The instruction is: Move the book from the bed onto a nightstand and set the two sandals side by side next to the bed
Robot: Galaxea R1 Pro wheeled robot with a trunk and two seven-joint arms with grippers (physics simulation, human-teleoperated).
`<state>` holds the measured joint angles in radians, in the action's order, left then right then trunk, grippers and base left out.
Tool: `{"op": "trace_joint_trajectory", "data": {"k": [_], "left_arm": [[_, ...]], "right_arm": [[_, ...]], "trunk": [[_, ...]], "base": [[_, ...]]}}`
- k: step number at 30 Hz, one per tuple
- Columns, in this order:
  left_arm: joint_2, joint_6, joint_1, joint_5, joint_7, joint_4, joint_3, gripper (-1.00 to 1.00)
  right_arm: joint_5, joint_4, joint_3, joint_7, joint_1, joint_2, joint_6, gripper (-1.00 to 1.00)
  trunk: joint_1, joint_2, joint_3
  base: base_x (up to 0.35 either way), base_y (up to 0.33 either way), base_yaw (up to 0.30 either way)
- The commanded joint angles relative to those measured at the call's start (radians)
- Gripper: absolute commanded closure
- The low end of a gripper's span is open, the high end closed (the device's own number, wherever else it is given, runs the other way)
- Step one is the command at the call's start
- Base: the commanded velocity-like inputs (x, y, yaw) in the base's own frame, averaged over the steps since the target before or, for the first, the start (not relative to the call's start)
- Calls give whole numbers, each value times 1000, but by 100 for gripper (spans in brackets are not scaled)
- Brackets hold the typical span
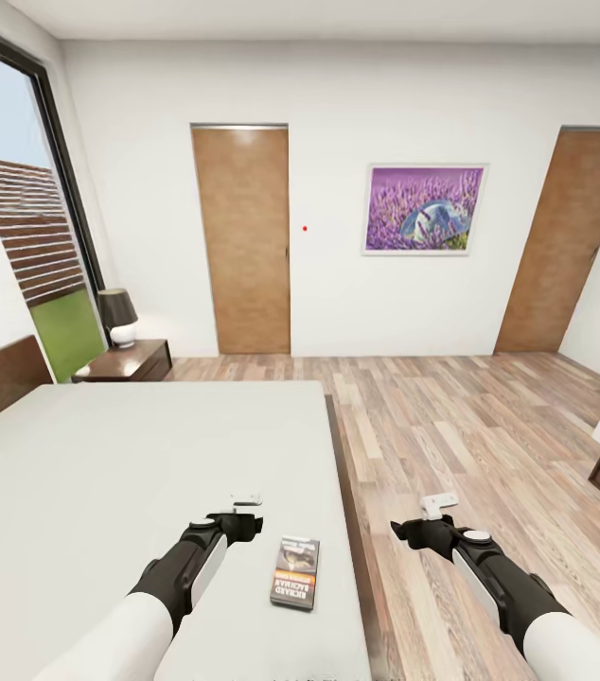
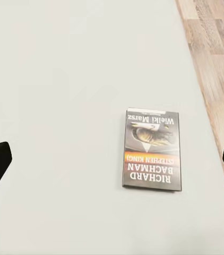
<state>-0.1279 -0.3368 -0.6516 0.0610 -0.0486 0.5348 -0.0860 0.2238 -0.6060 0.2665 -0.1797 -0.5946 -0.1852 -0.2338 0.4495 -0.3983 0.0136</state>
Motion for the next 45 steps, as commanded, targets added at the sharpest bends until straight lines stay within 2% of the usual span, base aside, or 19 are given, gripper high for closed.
{"op": "trace_joint_trajectory", "data": {"k": [1,12,14,18,45], "left_arm": [[1,-5,0,6,-5,2,-5,-100],[1,-5,0,6,-5,2,-5,-100],[-11,0,-12,2,6,13,7,-100],[-12,0,-35,2,6,36,9,-100],[-12,0,-37,2,6,56,9,-100]], "right_arm": [[10,-2,5,2,-1,-1,-5,-100],[8,-1,6,2,-1,-2,-6,-100],[8,-7,18,-9,-12,6,-18,-100],[8,-7,36,-21,-13,5,-20,-100],[8,-7,36,-21,-13,5,-20,-100]], "trunk": [[1,-2,3],[1,-2,9],[1,-2,9],[1,-2,9],[1,-2,9]], "base": [[0,0,0],[0,0,0],[0,0,0],[0,0,0],[0,0,0]]}}
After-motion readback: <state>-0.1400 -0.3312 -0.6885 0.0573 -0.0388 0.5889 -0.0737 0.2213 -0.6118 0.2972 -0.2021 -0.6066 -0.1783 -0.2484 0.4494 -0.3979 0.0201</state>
